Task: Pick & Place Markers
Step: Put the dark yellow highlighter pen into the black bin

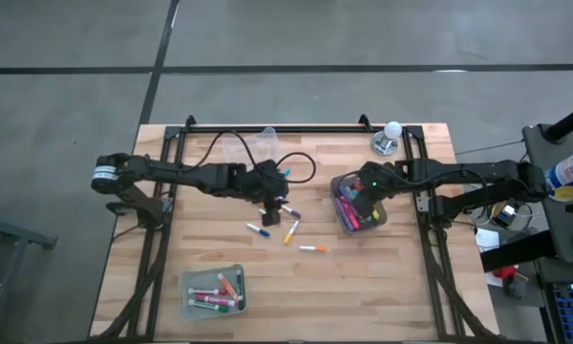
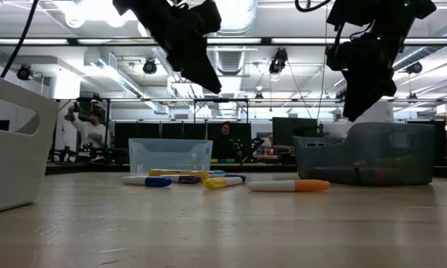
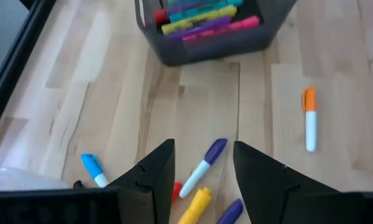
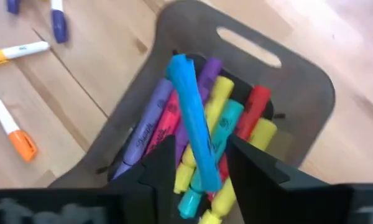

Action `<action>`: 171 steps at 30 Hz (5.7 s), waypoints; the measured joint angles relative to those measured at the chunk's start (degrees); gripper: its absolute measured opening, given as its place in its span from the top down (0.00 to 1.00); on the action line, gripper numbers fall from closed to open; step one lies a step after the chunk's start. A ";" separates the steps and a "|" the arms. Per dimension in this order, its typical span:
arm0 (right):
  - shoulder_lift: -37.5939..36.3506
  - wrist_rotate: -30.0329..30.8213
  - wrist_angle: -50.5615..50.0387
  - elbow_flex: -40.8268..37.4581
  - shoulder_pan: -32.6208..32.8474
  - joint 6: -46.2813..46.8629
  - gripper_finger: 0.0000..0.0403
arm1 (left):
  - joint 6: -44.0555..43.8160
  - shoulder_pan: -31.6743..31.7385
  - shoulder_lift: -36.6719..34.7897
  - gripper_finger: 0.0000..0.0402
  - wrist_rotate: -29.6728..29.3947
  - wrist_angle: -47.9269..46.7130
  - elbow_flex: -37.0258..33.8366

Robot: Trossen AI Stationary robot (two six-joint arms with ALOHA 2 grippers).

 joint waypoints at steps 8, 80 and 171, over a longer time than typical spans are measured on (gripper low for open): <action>0.00 0.00 7.29 -0.01 0.01 -5.63 0.54 | 3.69 0.02 0.00 0.61 -1.52 -1.92 -3.17; 0.02 -8.03 48.13 -7.42 3.49 -30.74 0.59 | 5.88 3.52 6.05 0.86 13.80 4.67 4.01; 6.72 -15.56 61.82 -5.65 3.78 -28.97 0.85 | 1.02 3.65 6.40 0.86 19.01 14.88 8.12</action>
